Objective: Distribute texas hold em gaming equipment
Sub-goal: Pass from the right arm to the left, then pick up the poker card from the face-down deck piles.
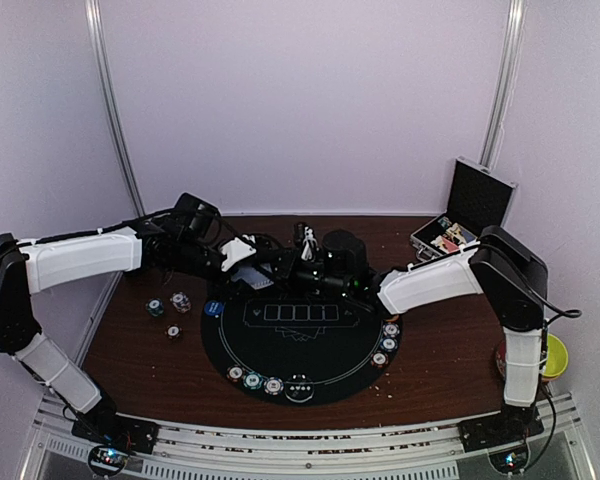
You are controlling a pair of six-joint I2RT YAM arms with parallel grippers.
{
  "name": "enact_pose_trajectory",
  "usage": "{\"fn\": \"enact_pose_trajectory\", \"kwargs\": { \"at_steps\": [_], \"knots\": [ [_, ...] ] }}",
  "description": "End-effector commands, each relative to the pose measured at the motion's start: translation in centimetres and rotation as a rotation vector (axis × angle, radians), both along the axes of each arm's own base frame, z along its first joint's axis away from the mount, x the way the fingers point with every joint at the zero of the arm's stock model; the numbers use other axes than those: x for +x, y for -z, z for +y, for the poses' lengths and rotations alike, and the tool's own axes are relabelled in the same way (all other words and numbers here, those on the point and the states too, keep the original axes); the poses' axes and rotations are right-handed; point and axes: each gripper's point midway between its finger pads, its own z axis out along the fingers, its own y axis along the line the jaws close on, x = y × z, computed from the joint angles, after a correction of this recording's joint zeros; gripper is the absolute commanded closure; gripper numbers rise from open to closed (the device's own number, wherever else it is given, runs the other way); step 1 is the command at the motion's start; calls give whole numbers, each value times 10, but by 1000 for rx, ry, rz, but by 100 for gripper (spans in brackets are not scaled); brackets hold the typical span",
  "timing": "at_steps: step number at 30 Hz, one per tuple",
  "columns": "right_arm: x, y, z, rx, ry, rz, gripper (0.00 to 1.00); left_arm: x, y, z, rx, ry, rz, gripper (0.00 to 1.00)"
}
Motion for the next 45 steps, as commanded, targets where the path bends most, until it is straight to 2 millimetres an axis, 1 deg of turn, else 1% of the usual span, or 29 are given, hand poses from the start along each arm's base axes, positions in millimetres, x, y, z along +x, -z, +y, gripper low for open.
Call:
{"fn": "enact_pose_trajectory", "kwargs": {
  "at_steps": [1,4,7,11,13,15,17,20,22,24,27,32,34,35,39,41,45],
  "knots": [
    [0,-18,7,42,-13,-11,83,2,3,-6,-4,32,-36,61],
    [2,-13,7,4,-17,-14,61,1,15,-4,25,35,-23,61],
    [5,-6,2,-59,-19,-19,48,-2,27,-2,47,50,-8,62],
    [6,5,-14,-149,3,-34,42,-7,39,-2,62,73,17,63],
    [3,16,-21,-203,1,-33,39,-8,42,-2,70,84,25,63],
    [-1,31,-29,-246,-7,-20,37,-9,43,-3,77,96,36,62],
    [-5,42,-36,-263,-15,-9,36,-11,43,-2,78,106,38,62],
    [-10,51,-41,-246,-35,2,35,-9,44,-1,77,86,31,61],
    [-13,54,-39,-228,-55,4,35,-9,42,0,69,71,23,61],
    [-15,55,-34,-193,-78,13,35,-12,39,0,55,76,23,60],
    [-18,46,-25,-105,-111,17,34,-14,37,1,51,61,37,60],
    [-13,40,-24,-94,-86,6,33,-15,46,4,69,47,51,60],
    [-12,40,-18,-107,-93,1,33,-14,48,5,75,41,57,61],
    [-13,41,-14,-118,-103,0,33,-14,48,4,73,41,58,61],
    [-15,60,-1,-153,-126,25,33,-17,41,2,54,50,52,61],
    [-16,64,4,-148,-134,33,33,-20,37,2,44,57,49,61],
    [-15,70,11,-157,-144,37,33,-22,36,1,37,65,49,61]
  ]
}}
